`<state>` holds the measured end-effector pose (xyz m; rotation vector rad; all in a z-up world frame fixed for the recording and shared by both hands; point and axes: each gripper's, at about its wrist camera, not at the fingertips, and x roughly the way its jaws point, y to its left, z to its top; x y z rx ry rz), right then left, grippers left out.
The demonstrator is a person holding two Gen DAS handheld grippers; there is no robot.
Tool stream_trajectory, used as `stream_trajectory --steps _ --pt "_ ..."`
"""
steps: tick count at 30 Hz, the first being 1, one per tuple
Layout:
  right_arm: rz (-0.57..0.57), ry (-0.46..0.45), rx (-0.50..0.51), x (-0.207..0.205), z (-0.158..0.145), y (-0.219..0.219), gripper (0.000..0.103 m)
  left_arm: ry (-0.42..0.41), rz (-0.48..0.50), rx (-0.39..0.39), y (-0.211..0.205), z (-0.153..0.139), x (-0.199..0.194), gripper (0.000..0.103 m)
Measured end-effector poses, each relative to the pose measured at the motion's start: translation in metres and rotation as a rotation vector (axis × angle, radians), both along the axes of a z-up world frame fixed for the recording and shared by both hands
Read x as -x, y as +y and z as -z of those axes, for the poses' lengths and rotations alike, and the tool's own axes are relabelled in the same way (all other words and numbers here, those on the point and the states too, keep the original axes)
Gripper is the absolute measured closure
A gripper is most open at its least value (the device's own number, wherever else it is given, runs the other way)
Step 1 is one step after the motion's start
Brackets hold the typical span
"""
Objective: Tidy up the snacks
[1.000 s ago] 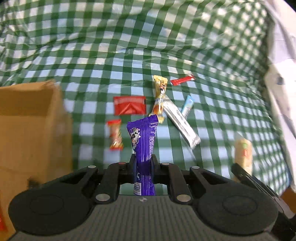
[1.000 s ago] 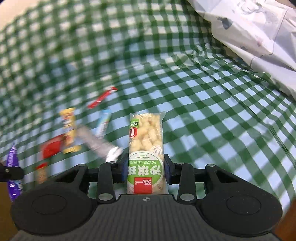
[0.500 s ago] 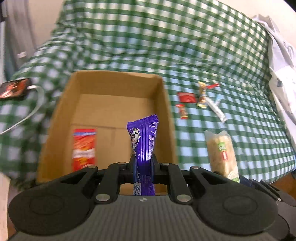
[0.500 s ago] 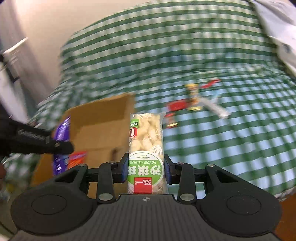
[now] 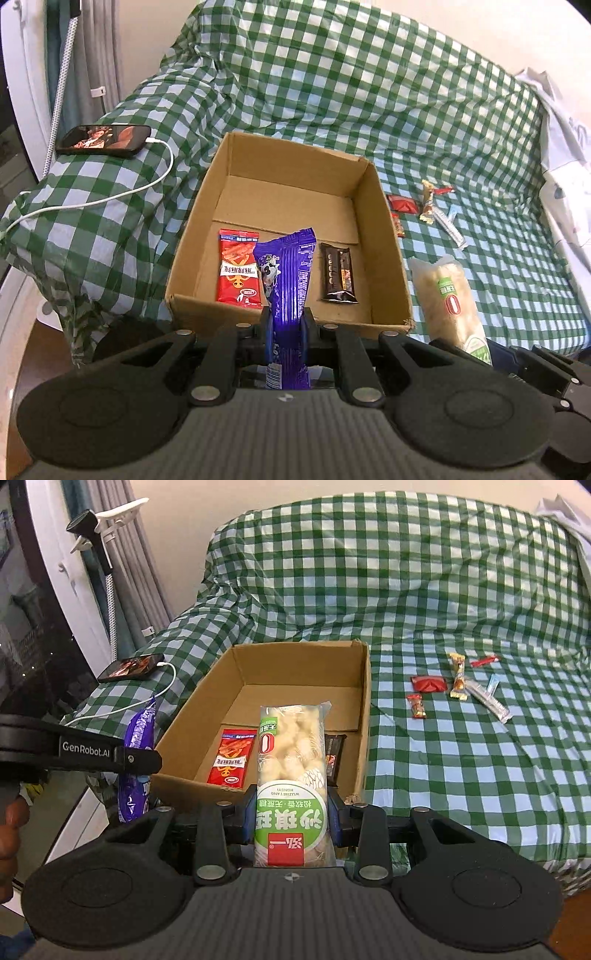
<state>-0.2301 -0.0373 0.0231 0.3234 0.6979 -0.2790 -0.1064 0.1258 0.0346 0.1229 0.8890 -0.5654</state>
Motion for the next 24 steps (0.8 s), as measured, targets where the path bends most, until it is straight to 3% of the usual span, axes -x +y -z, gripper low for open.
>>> stream_trajectory --steps 24 --pt "-0.018 -0.001 0.062 -0.001 -0.013 0.025 0.065 -0.005 -0.01 0.053 0.021 -0.002 0.006 0.088"
